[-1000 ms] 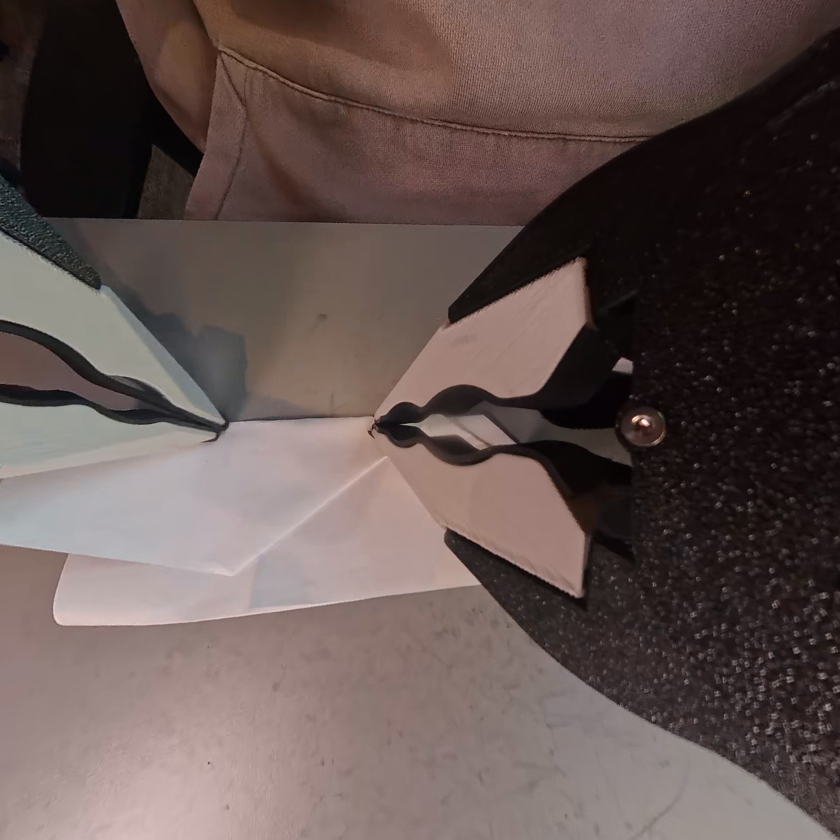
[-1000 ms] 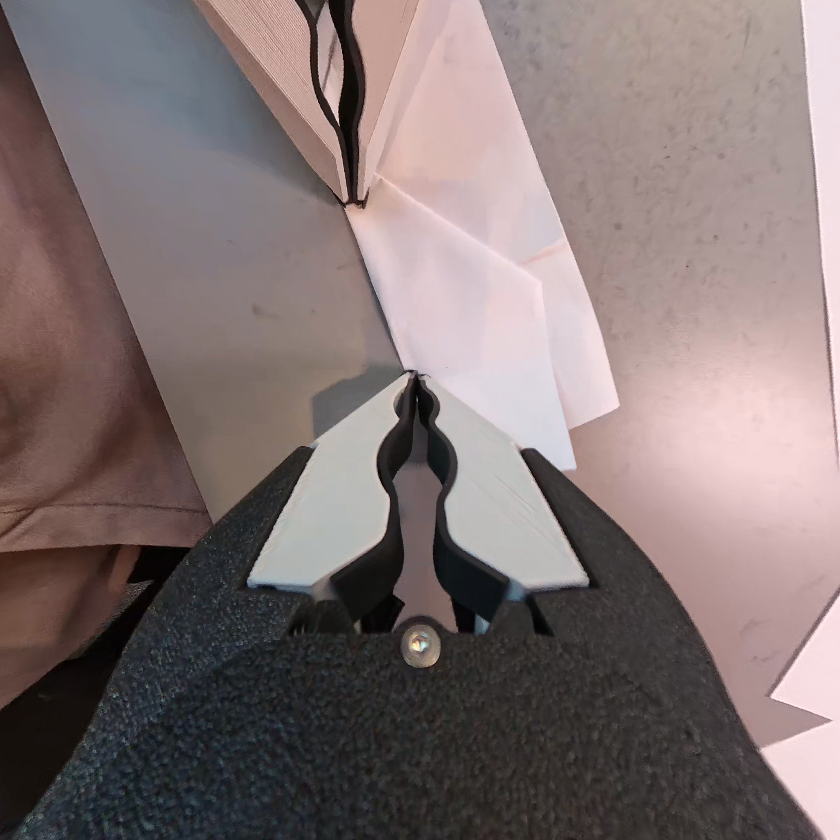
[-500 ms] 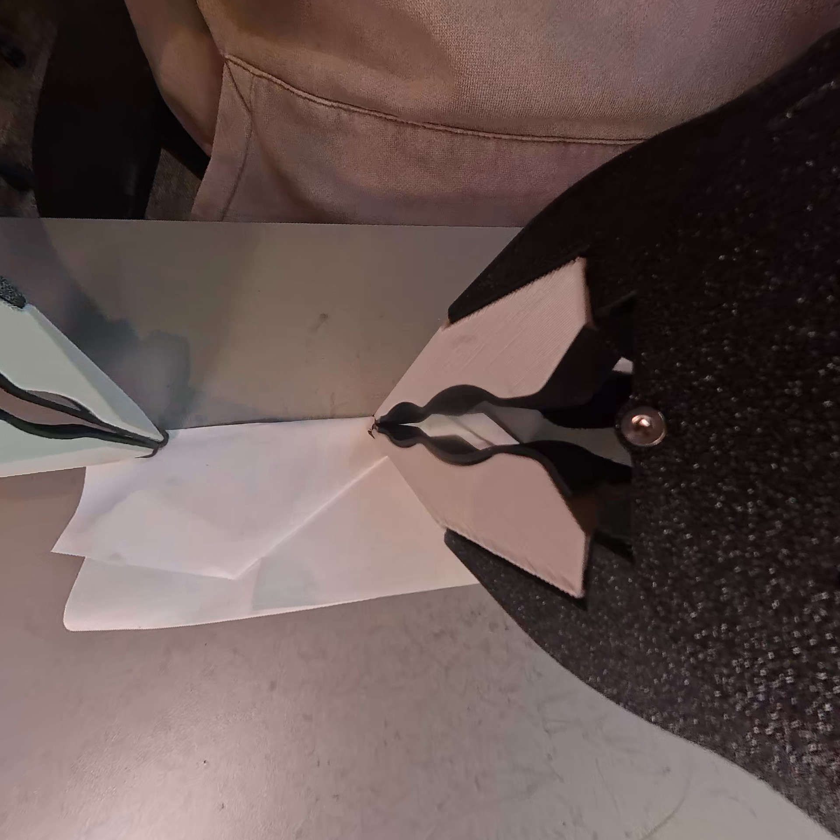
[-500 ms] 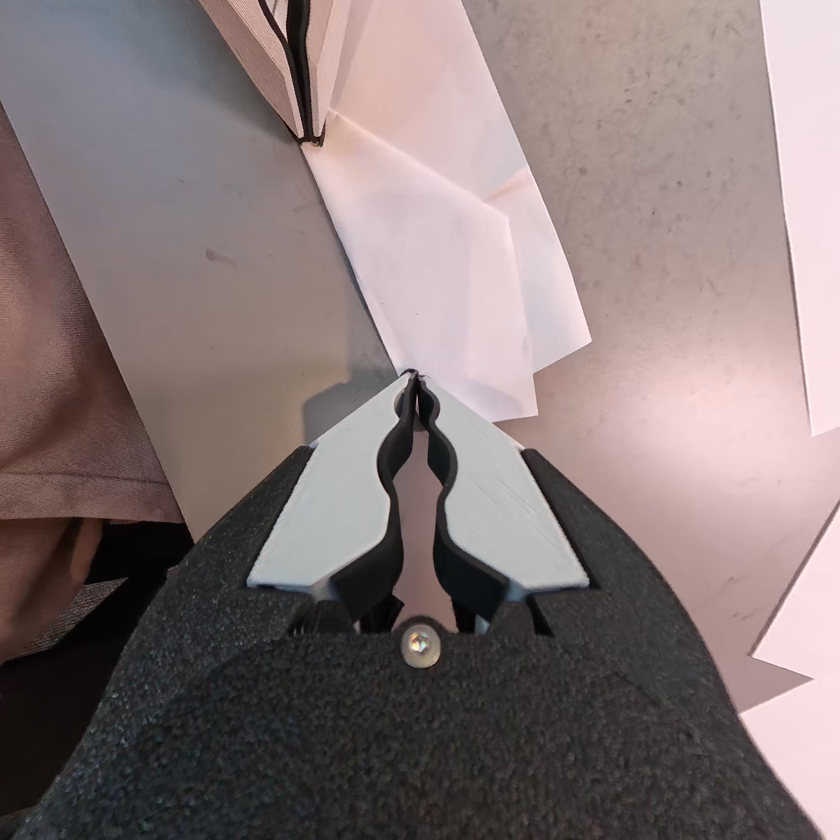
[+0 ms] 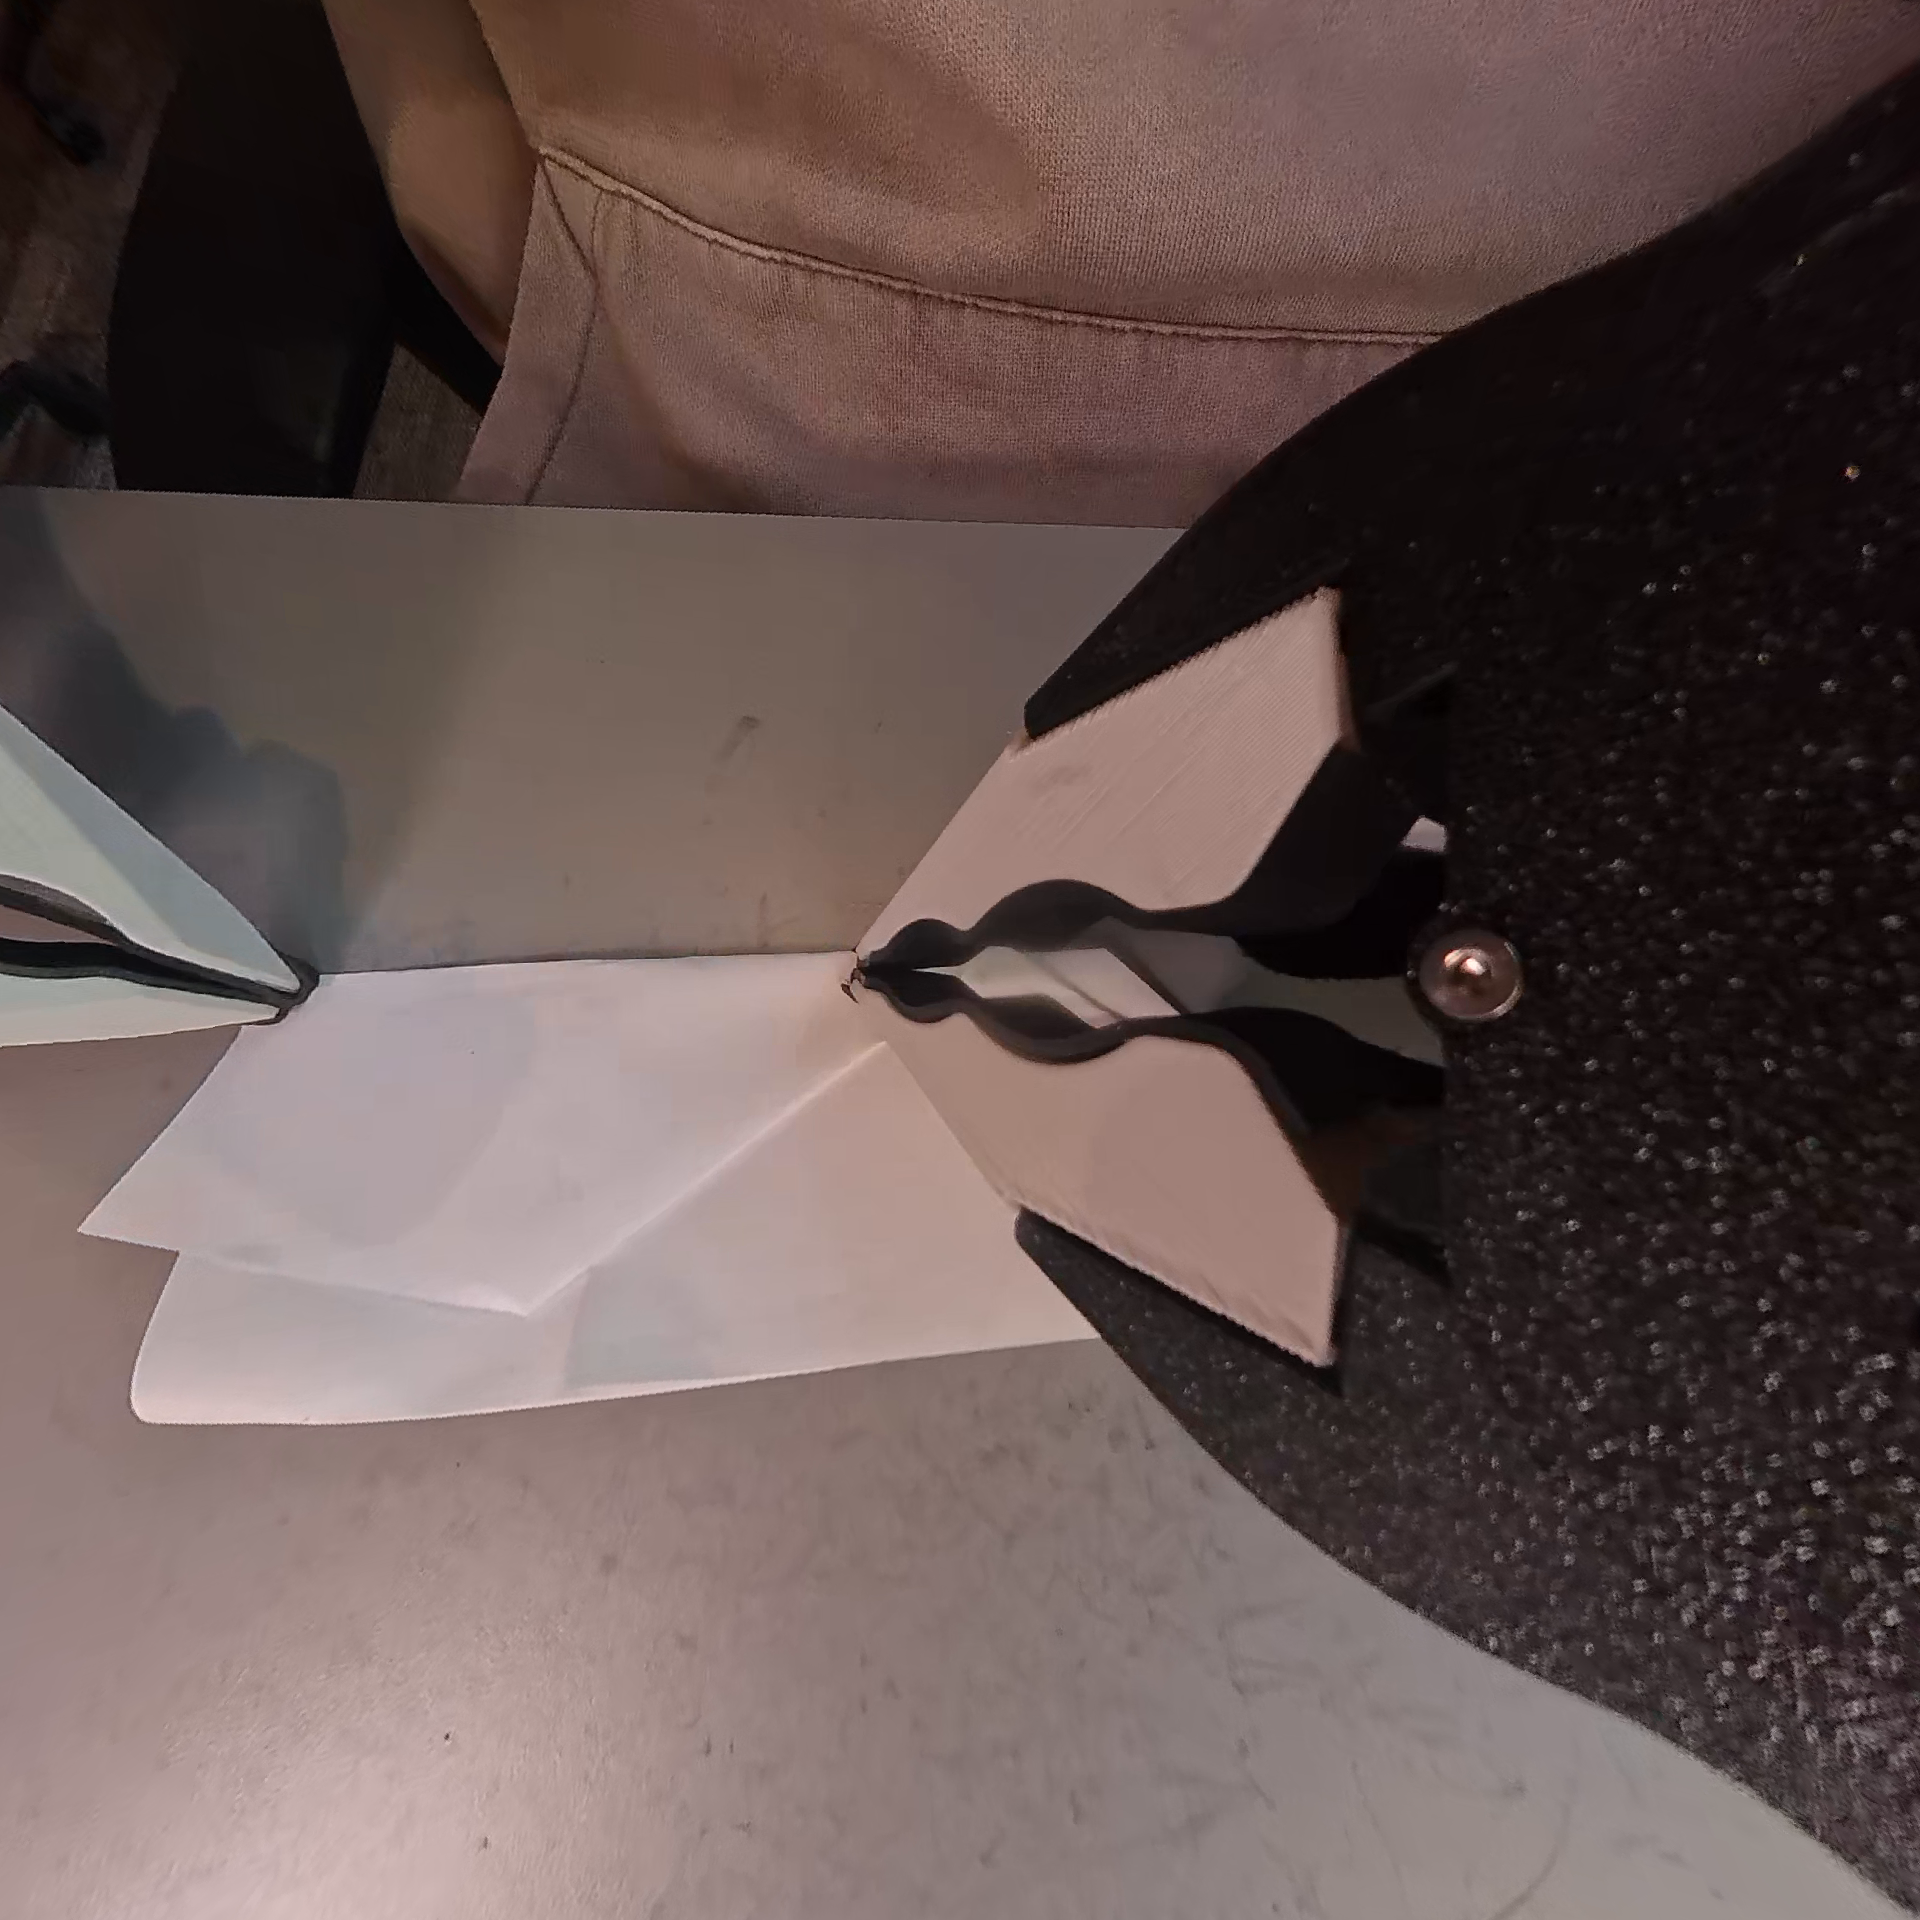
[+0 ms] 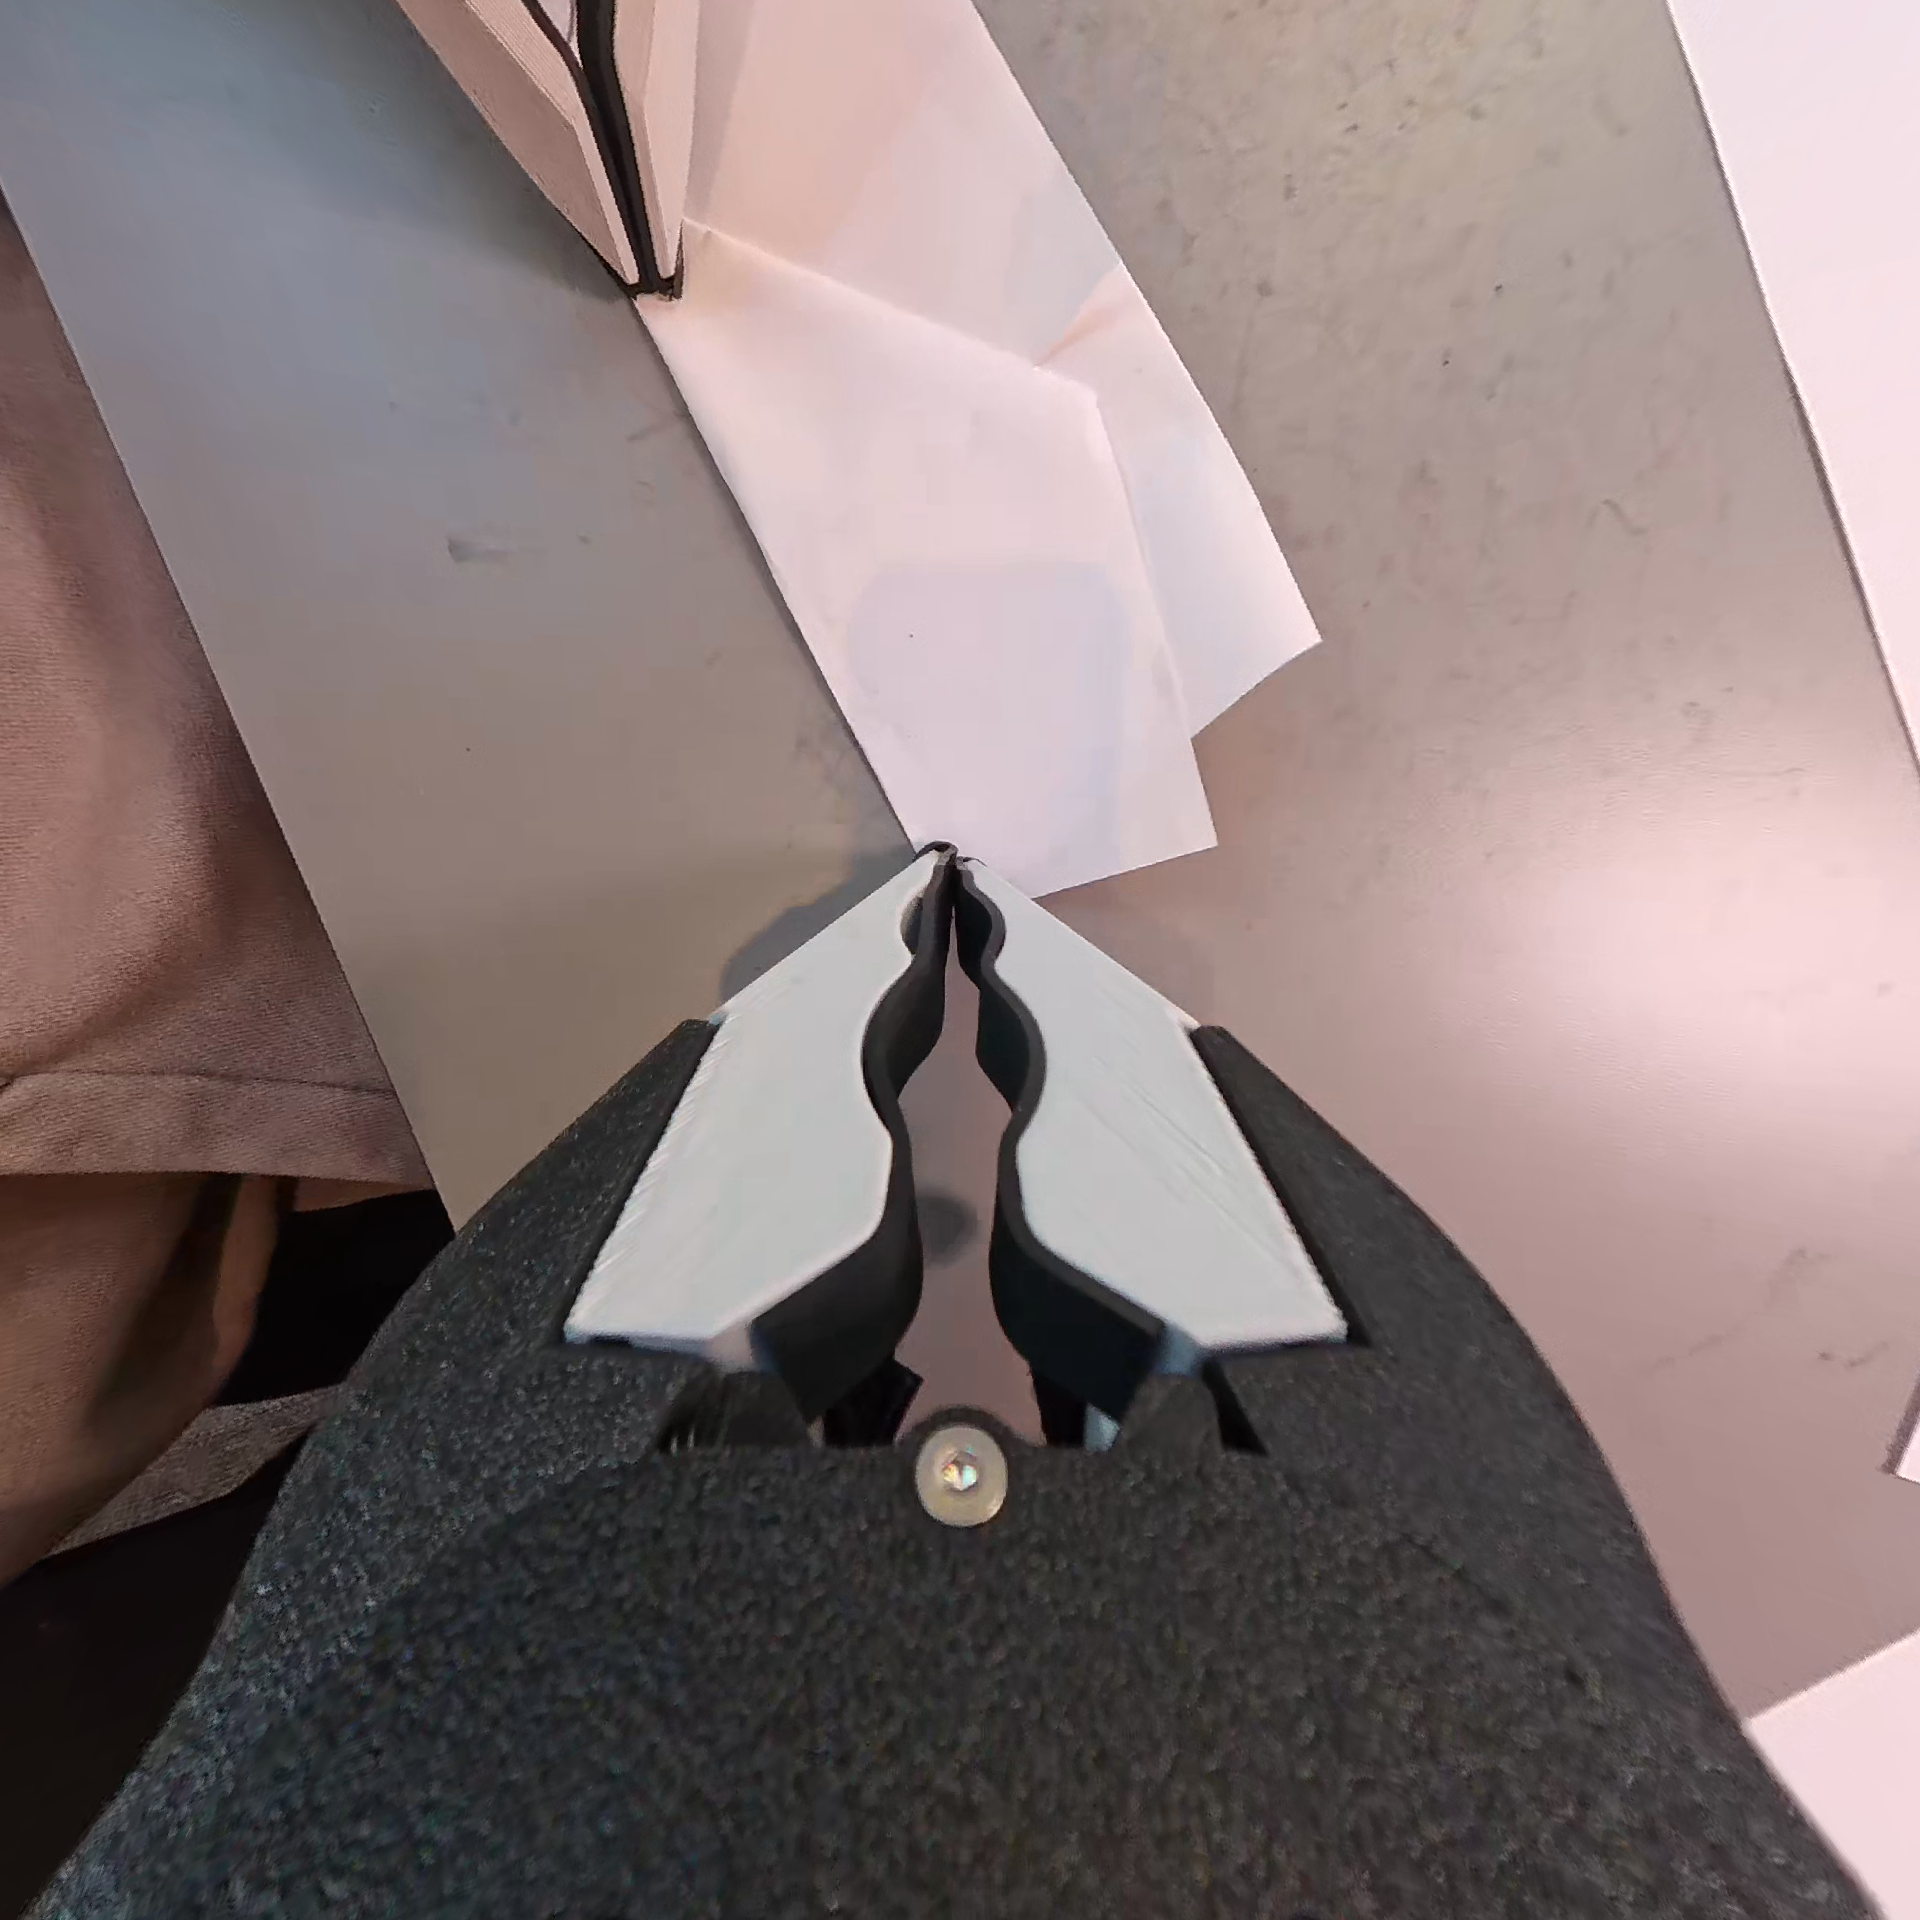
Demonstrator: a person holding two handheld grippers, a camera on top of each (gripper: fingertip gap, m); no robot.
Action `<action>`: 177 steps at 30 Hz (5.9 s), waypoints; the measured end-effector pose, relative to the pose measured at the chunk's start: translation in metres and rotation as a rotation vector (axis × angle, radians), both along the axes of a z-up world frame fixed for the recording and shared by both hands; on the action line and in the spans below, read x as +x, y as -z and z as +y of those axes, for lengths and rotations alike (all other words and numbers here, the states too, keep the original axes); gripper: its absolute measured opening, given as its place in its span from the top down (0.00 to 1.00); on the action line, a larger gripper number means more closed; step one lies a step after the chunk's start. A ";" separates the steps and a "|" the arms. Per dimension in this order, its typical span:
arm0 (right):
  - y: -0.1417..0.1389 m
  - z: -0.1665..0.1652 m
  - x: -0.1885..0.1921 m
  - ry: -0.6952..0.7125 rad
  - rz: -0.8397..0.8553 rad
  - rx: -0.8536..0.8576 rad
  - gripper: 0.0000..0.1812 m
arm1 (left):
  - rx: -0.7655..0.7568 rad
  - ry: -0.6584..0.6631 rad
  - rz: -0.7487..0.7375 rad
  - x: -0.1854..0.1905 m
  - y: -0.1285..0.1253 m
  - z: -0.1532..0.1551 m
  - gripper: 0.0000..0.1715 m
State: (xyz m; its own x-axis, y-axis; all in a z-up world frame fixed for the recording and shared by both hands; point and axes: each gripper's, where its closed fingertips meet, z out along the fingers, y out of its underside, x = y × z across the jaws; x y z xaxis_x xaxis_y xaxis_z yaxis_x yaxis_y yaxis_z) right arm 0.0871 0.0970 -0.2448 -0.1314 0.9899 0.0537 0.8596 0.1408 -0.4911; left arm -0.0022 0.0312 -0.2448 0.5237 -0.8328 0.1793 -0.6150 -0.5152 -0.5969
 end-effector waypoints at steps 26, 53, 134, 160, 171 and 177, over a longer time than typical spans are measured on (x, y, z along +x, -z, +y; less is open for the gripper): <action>-0.080 -0.016 -0.051 -0.285 0.501 0.513 0.57 | 0.426 -0.216 -0.016 -0.066 -0.065 0.007 0.81; -0.094 -0.040 -0.085 -0.142 0.649 -0.078 1.00 | 0.811 0.110 0.313 -0.068 -0.057 0.017 0.57; -0.224 -0.046 -0.076 0.062 1.229 -0.117 0.93 | 0.237 0.099 -1.060 -0.029 -0.180 -0.018 1.00; -0.180 -0.051 -0.098 0.114 1.095 -0.343 1.00 | 0.400 -0.118 -0.774 -0.019 -0.154 -0.008 0.77; -0.184 -0.039 -0.111 0.262 1.183 -0.272 1.00 | 1.096 -0.376 -0.158 -0.031 -0.152 0.020 0.73; -0.191 -0.043 -0.098 0.179 1.179 -0.377 1.00 | 0.984 -0.358 -0.319 -0.035 -0.160 0.013 1.00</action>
State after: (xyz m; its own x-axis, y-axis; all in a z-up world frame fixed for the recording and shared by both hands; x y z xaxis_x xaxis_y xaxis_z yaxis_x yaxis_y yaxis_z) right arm -0.0111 0.0538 -0.0540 -0.0579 0.9683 -0.2430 -0.1382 -0.2489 -0.9586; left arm -0.0371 0.0447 -0.0846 0.8115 -0.4947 -0.3111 -0.2690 0.1565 -0.9504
